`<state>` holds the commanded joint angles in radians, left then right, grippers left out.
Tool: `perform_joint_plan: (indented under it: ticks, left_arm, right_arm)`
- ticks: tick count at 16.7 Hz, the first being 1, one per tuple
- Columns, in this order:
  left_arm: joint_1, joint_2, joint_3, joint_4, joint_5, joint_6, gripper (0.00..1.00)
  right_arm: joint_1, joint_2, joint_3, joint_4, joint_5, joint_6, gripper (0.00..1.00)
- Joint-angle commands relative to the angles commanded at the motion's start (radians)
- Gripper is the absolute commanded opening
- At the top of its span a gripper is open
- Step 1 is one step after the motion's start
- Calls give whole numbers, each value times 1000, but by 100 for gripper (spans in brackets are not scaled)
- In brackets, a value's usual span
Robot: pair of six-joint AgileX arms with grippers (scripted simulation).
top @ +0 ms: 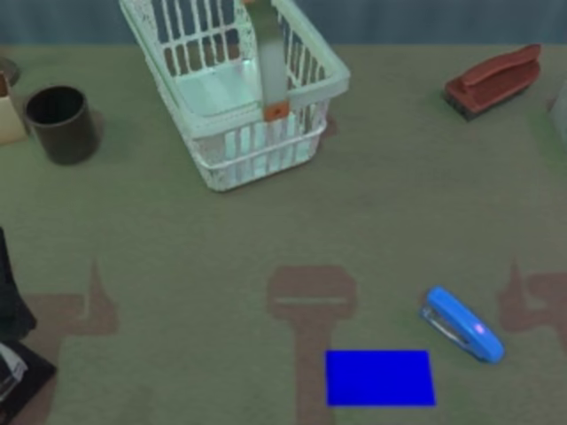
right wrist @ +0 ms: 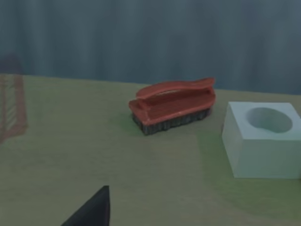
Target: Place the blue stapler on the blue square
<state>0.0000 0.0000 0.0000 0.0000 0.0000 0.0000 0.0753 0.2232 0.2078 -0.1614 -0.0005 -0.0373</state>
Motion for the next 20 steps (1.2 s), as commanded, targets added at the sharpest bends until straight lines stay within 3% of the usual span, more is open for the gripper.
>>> perform_joint_plan:
  ticks: [12,20]
  left_arm:
    - [0,0,0,0,0,0,100]
    - [0,0,0,0,0,0,100]
  right_arm:
    - [308,1180,821,-688,2,-168,100]
    - [433,1598,1167,-942,-3,-235,100]
